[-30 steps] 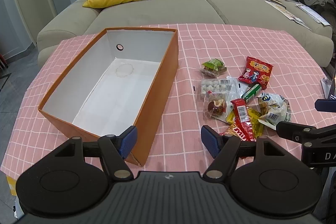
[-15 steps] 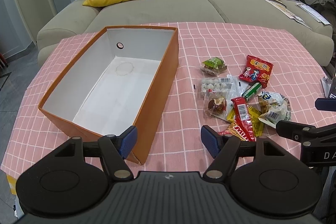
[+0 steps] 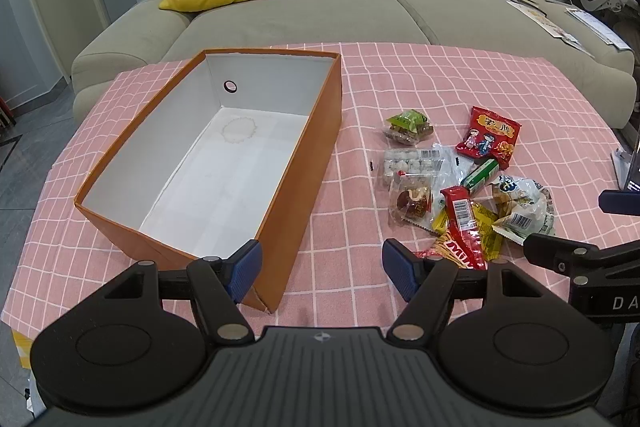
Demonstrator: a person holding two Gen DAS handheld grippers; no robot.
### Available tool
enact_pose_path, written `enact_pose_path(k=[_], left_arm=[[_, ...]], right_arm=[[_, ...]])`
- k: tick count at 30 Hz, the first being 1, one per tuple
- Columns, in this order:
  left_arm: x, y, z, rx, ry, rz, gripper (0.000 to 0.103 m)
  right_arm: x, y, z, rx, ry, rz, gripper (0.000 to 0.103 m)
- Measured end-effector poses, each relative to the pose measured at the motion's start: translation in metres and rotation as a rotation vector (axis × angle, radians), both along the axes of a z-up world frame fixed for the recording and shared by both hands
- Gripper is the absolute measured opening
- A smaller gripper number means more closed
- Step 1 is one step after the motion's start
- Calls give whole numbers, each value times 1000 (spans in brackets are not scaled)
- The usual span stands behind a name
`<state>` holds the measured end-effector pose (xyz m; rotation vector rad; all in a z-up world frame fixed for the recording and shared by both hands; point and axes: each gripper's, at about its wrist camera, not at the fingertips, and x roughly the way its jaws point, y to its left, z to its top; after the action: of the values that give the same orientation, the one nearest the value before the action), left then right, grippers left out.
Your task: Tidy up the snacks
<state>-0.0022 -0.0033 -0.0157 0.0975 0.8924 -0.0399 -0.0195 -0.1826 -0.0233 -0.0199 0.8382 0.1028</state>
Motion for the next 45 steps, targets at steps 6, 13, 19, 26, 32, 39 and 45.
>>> enact_pose_path(k=[6,13,19,26,32,39,45], left_arm=[[0,0,3,0,1,-2,81],[1,-2,7,-16,9,-15,78],[3,-7,4,-88,52,-75,66],[12,-21,-12,-142,123,-179,59],[29,-40,-29,-149,182,-253,66],[58,-35,-57,-202,260,-127,72],[71,-40,-79,-246,320,-67,72]], right_arm=[[-1,3,2,2,-11,15,99],[-2,1,2,-5,-30,4,99],[-3,-10,-11,-2,-43,-1,96],[2,-26,-37,21,2,-48,85],[15,-30,-50,-78,18,-4,85],[48,-53,-62,-32,75,-66,86],[68,-61,-78,0,126,-85,85]])
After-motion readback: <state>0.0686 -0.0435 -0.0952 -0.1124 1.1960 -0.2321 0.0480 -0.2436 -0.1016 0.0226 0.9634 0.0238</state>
